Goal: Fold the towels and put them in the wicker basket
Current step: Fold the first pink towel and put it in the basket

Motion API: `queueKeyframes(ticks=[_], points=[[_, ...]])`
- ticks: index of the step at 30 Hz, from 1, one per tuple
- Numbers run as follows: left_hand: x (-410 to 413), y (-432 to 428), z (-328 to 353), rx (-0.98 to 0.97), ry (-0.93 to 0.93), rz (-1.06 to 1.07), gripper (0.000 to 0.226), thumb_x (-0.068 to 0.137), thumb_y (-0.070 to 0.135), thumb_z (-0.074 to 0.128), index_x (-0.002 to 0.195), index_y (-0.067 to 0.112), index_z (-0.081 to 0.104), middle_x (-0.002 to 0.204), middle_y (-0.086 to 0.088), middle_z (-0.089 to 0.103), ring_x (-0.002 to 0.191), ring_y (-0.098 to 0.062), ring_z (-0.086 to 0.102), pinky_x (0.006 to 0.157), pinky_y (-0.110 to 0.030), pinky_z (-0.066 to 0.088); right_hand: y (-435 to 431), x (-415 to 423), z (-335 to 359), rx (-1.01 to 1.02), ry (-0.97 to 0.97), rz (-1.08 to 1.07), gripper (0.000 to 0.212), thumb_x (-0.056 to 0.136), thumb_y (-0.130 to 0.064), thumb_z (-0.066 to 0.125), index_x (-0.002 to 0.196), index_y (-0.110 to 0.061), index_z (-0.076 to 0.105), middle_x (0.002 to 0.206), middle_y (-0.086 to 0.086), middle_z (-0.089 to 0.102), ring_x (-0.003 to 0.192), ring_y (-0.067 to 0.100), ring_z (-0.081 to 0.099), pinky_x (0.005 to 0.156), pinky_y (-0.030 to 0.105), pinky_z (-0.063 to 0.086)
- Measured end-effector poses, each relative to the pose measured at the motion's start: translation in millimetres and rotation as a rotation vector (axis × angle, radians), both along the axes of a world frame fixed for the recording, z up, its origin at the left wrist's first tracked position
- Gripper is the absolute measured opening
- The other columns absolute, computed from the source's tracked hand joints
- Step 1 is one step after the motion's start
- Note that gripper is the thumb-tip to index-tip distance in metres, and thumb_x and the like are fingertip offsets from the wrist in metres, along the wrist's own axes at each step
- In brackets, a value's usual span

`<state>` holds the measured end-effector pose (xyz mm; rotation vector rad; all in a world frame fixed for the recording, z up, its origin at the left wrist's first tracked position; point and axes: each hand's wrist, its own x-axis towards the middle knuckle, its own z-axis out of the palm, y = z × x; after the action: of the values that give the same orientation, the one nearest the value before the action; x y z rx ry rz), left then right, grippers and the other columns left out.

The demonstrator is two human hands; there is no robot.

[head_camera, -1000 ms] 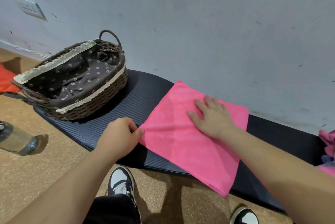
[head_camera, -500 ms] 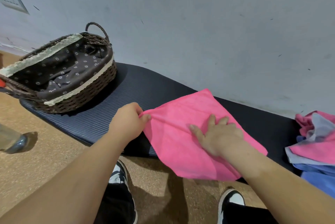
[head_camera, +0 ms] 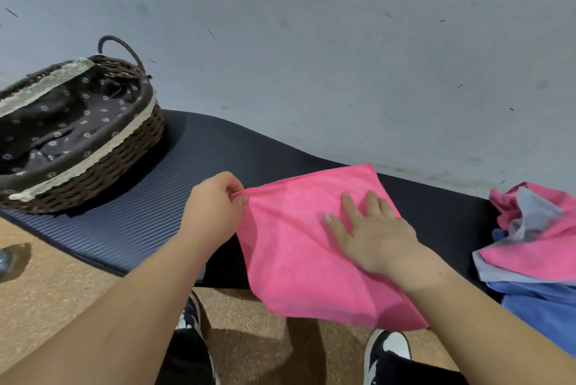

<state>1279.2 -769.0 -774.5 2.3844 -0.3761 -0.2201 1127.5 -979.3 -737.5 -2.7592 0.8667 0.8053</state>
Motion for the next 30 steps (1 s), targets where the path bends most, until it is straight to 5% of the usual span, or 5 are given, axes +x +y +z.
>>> queueKeyframes(ticks=[5, 10, 15, 24, 30], points=[[5.3, -25.2, 0.6, 0.003, -0.019, -0.072, 0.009, 0.09, 0.018, 0.074, 0.084, 0.022, 0.07, 0.081, 0.002, 0.062, 0.074, -0.011, 0.058, 0.071, -0.034, 0.049, -24.8, 16.1, 24.9, -0.079, 0.051, -0.032, 0.072, 0.101, -0.07, 0.014, 0.133, -0.029, 0.063, 0.134, 0.001, 0.063, 0.125, 0.028, 0.058, 0.089, 0.041, 0.038], [6.3, -39.7, 6.8, 0.172, -0.166, -0.136, 0.01, 0.09, 0.02, 0.069, 0.083, 0.026, 0.065, 0.098, 0.007, 0.048, 0.083, -0.019, 0.056, 0.067, -0.039, 0.051, -73.5, 23.8, -4.9, -0.096, -0.395, -0.079, 0.035, 0.104, -0.033, 0.045, 0.136, -0.024, 0.057, 0.128, 0.005, 0.054, 0.118, 0.03, 0.054, 0.081, 0.04, 0.048], [4.6, -41.2, 10.3, 0.216, -0.215, -0.16, 0.017, 0.087, 0.012, 0.06, 0.079, 0.027, 0.062, 0.085, 0.011, 0.057, 0.086, -0.02, 0.057, 0.065, -0.037, 0.048, -96.5, 18.0, -38.7, -0.106, -0.641, 0.002, 0.024, 0.101, -0.033, 0.056, 0.115, -0.023, 0.073, 0.111, 0.0, 0.056, 0.11, 0.025, 0.052, 0.077, 0.038, 0.049], [6.1, -36.8, 11.7, 0.18, -0.198, -0.201, 0.017, 0.086, 0.014, 0.068, 0.077, 0.028, 0.063, 0.075, 0.013, 0.063, 0.075, -0.014, 0.061, 0.066, -0.039, 0.055, -116.9, 21.7, -33.4, 0.058, -0.633, -0.047, 0.029, 0.095, -0.03, 0.069, 0.123, -0.023, 0.069, 0.103, -0.005, 0.052, 0.113, 0.024, 0.054, 0.089, 0.04, 0.05], [8.7, -30.4, 4.7, 0.077, -0.077, -0.206, 0.012, 0.089, 0.019, 0.075, 0.084, 0.027, 0.069, 0.076, 0.01, 0.066, 0.072, -0.005, 0.06, 0.063, -0.021, 0.045, -125.1, 17.6, -22.9, 0.049, -0.649, -0.148, 0.017, 0.082, -0.034, 0.081, 0.091, -0.027, 0.068, 0.095, -0.007, 0.052, 0.092, 0.018, 0.055, 0.077, 0.037, 0.05]])
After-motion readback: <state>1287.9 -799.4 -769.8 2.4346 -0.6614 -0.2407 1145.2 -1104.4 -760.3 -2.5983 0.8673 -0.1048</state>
